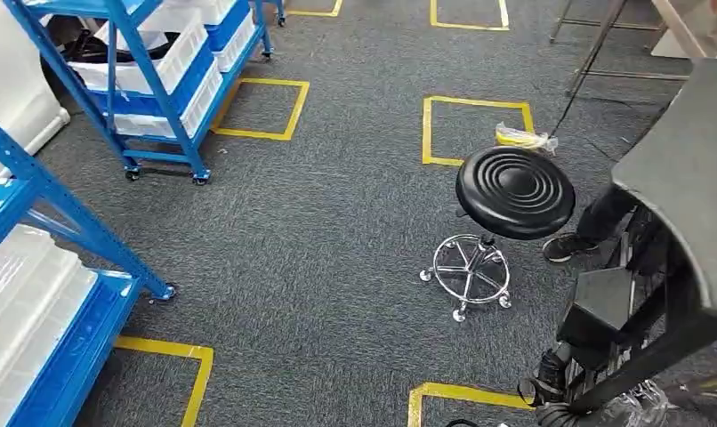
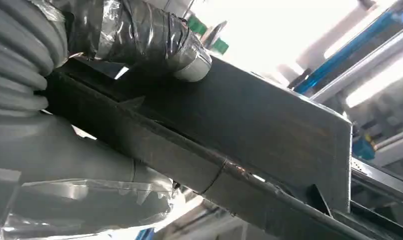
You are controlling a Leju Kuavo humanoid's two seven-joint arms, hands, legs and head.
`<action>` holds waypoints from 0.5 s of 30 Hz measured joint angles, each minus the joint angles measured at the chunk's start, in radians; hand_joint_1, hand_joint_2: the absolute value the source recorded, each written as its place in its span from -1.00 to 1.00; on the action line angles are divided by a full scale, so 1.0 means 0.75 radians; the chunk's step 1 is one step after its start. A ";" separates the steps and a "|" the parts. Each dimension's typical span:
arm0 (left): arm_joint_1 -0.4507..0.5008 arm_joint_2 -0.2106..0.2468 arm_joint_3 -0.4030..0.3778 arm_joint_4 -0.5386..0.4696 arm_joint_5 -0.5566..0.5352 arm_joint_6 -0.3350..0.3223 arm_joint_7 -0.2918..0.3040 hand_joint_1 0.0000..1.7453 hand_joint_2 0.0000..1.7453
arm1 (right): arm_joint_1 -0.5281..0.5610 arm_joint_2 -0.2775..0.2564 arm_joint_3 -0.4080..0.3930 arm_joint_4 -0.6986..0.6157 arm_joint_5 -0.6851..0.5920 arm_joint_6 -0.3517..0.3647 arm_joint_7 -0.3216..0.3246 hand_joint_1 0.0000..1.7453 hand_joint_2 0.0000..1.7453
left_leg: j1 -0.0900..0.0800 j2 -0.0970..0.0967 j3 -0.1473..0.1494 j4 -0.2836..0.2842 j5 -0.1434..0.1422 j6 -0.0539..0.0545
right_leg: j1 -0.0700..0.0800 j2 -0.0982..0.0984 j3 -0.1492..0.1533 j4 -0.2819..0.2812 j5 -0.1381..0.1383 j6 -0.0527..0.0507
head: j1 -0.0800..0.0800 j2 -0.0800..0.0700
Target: Take the parts from the cabinet and place them on the table.
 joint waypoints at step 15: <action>-0.003 -0.003 0.001 -0.002 0.004 0.001 0.003 -1.00 1.00 | 0.010 -0.001 -0.012 -0.007 0.000 -0.001 0.001 1.00 1.00 | -0.013 0.188 0.037 -0.047 -0.018 0.043 | -0.007 -0.188 -0.017 0.044 0.007 0.058 | 0.001 0.000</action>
